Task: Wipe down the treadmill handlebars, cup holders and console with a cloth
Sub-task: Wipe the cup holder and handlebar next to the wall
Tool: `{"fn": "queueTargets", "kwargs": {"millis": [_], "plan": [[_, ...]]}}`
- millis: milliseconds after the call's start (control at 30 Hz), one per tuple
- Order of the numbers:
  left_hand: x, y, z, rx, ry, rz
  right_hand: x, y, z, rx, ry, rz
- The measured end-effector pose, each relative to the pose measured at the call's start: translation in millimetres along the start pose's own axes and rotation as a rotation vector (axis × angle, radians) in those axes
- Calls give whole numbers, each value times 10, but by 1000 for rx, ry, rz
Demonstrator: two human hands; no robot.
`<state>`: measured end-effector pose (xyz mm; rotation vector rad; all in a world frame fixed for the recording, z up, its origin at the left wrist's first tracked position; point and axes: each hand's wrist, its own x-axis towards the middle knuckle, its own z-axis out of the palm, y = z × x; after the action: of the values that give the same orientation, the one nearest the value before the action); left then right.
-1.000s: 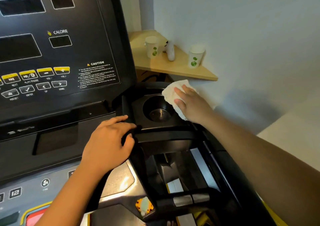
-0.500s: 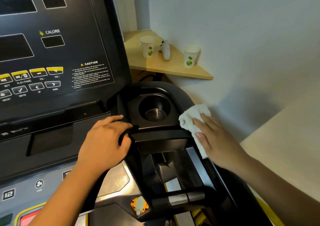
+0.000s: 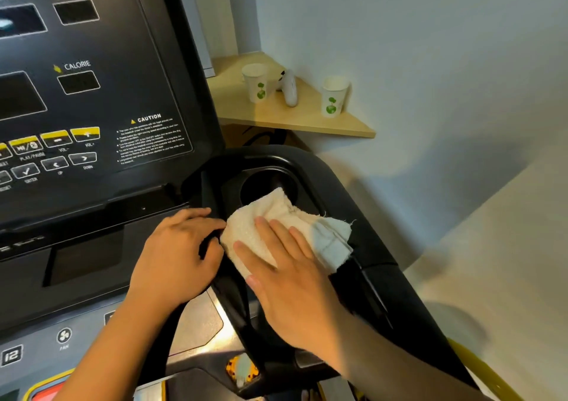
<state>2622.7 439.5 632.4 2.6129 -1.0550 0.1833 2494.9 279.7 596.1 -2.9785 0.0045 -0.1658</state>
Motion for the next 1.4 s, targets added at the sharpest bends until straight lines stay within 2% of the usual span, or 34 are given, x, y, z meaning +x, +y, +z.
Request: {"fn": "queueTargets", "kwargs": {"millis": [100, 200, 367, 433, 533, 733, 867, 1000, 1133, 1267, 1400], "plan": [[-28, 7, -14, -7, 0, 3, -300, 220, -14, 44, 9, 36], [-23, -5, -12, -9, -9, -22, -395, 514, -119, 60, -48, 163], [15, -29, 13, 4, -12, -22, -8, 1011, -206, 216, -138, 375], [30, -46, 25, 12, -22, -22, 234, 1072, -158, 172, -217, 413], [20, -49, 30, 18, -23, -17, 383, 984, -118, 94, -145, 373], [25, -20, 16, 49, -40, -2, 8, 430, -146, 209, 142, 290], [8, -27, 16, 29, -33, 30, 164, 63, -71, 260, 76, 219], [-68, -39, 19, -153, 83, -69, 299, -385, 22, 328, 163, 52], [-95, -89, 31, -191, 94, -89, 211, -303, -73, 303, 172, -25], [-102, -85, 36, -91, 63, -14, 29, 233, -191, 238, 50, 153], [-97, -82, 26, -43, 47, 37, -209, 727, -182, 281, 119, 336]]}}
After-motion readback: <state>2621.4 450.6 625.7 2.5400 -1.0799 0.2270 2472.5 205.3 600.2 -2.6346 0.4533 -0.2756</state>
